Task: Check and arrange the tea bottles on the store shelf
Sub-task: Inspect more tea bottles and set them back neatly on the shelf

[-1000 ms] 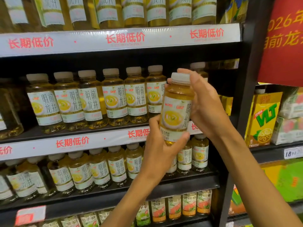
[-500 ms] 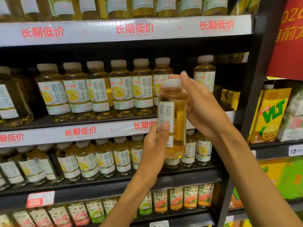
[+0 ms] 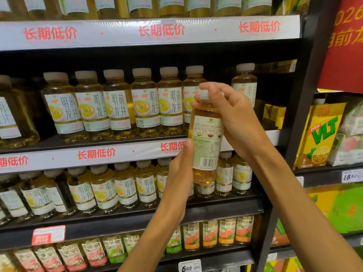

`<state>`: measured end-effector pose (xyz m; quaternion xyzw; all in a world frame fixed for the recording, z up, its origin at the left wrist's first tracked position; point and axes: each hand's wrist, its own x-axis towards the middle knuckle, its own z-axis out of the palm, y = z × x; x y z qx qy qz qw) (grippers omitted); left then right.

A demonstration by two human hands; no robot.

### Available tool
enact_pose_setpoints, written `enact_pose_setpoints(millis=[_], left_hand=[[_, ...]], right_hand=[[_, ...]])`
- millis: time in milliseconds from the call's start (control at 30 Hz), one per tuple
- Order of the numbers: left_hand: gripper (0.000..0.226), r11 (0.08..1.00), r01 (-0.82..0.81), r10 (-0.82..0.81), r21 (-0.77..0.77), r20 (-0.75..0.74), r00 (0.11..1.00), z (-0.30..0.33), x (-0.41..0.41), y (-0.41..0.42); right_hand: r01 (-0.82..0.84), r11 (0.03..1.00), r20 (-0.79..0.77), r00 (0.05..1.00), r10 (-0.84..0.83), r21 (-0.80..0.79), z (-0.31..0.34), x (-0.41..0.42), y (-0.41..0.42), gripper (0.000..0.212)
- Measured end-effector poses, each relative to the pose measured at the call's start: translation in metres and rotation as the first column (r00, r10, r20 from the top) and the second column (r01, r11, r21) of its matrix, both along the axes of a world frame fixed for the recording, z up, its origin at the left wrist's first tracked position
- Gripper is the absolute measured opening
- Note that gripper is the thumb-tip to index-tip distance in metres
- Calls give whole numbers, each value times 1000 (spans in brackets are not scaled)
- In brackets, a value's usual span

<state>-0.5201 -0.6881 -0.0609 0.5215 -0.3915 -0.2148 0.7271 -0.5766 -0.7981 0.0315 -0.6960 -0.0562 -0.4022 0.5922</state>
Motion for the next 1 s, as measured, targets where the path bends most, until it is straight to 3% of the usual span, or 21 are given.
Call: enact_pose_setpoints(millis=[67,167,267,333,400,500,567,633,733,800,833,933,1000], left_hand=[[66,990,130,-137,-54,-152,979,1,-1,0],[69,901,405,-431,-153,-404,807,2,-4,3],[68,830,524,-547,-190,-461,699,0,-4,3],[66,906,414,-412,-84,-388,824,-3,-1,3],[63,983,183,-175,18,-203,963,-1,3,5],[58,996,67,-71,65,57,996,5,-1,7],[59,997,62,-64,49,45,997,4,-5,4],[56,985,168,-171,-45,-93,981,3,-6,5],[68,893,404,-448,-197,-328,831,6,-6,9],[73,857,473,-516,-208,-367,774,4,-8,8],[74,860,473,-509,-190,-362,781,3,-9,7],[63,960,273,-281,-70,-218,935,1,-5,7],[53,972,232,-236,-45,-122,964,7,-4,11]], right_hand=[[-55,998,-3,998,55,33,1,1,-1,26],[-280,955,-10,959,282,92,3,-1,-4,28],[-340,934,-15,939,344,111,3,-2,-4,24],[-255,963,-21,966,257,83,2,-3,-4,21],[-108,994,-36,993,109,23,2,-4,-3,22],[86,996,-57,994,-88,-39,2,-2,-2,24],[67,998,-103,992,-68,-14,2,-1,-3,26],[-42,997,-140,989,51,70,2,-1,-7,27],[-251,931,-112,951,288,264,-1,-1,-10,33],[-320,899,-96,927,361,298,-4,0,-7,40],[-312,907,-95,932,350,282,-5,1,-6,42],[-207,953,-88,969,231,221,-4,0,-4,34],[-133,975,-94,984,151,175,-2,-1,-6,29]])
